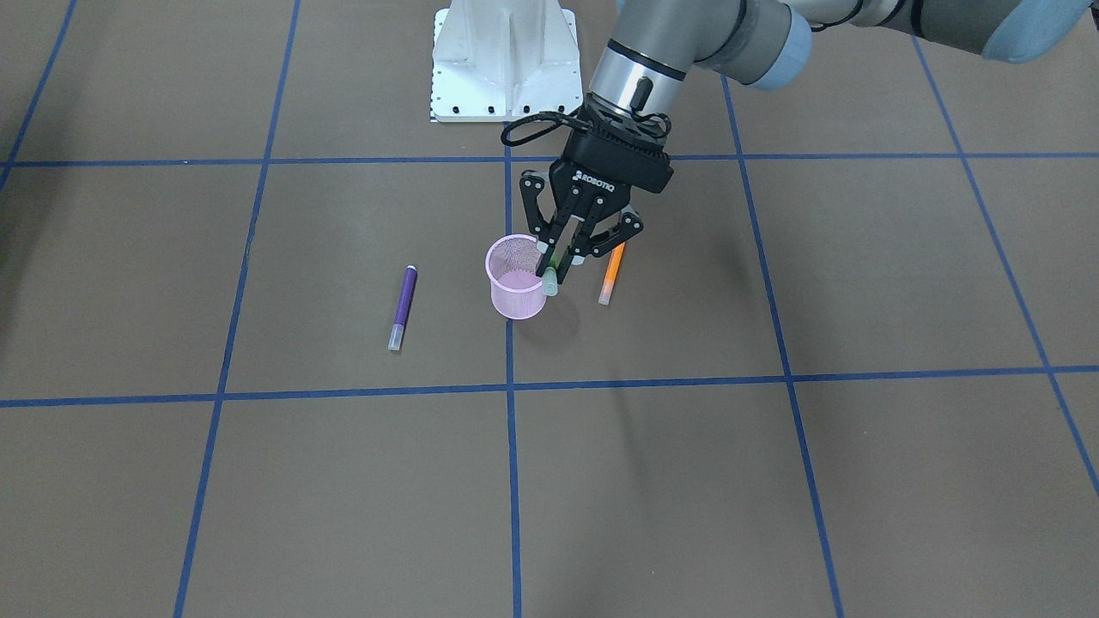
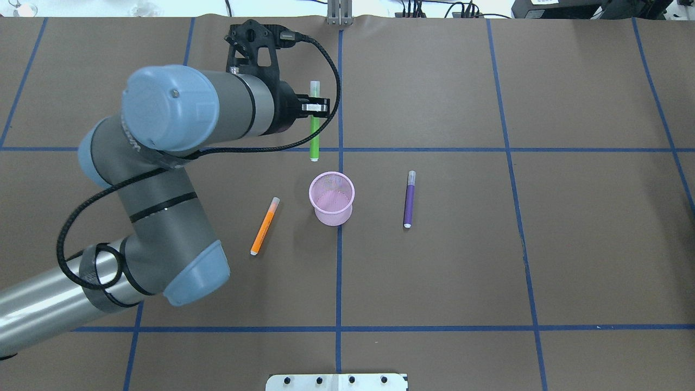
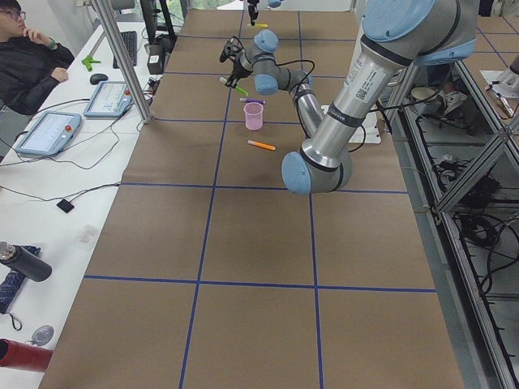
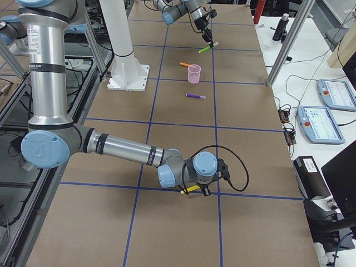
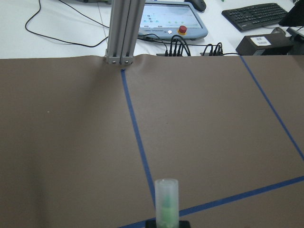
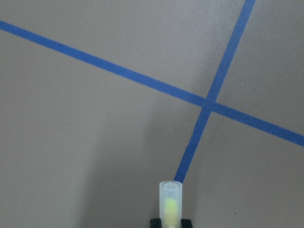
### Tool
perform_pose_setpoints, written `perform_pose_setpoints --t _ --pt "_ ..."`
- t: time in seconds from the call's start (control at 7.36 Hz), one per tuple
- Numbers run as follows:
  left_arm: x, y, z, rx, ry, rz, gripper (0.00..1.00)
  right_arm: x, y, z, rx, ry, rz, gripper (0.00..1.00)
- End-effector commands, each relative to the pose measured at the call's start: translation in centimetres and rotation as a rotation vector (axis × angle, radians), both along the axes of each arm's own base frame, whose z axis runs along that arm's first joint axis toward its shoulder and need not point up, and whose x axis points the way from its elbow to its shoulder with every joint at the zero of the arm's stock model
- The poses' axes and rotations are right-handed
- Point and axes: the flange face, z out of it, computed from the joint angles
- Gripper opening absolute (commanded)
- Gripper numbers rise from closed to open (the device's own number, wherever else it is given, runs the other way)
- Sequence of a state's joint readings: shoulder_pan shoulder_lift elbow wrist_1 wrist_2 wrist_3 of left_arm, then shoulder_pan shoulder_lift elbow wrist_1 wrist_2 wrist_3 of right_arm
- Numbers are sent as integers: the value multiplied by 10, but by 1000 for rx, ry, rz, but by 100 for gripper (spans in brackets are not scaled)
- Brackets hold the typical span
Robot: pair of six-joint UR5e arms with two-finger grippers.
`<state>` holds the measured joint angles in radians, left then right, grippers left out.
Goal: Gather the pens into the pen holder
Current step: 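Carry the green marker over the lavender cup and lower it in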
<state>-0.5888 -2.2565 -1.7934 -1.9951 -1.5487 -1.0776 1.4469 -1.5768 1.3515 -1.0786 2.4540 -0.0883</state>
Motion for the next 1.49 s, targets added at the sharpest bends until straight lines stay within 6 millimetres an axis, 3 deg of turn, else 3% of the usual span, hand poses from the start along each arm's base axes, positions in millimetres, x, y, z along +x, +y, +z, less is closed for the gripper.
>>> perform_pose_setpoints --t 0.0,0.14,0.27,0.82,1.36 --pt "53 36 3 61 70 -61 0 -1 -4 -19 23 -15 4 0" --pt "73 41 14 75 81 -74 0 -1 -6 -22 27 -17 8 0" --pt "81 38 25 81 77 -78 0 -1 -6 -23 28 -20 8 0" --pt "77 38 65 136 17 -64 0 -2 -8 -42 62 -28 7 0" --pt "97 48 87 114 -10 -47 0 -3 -16 -53 80 -30 6 0"
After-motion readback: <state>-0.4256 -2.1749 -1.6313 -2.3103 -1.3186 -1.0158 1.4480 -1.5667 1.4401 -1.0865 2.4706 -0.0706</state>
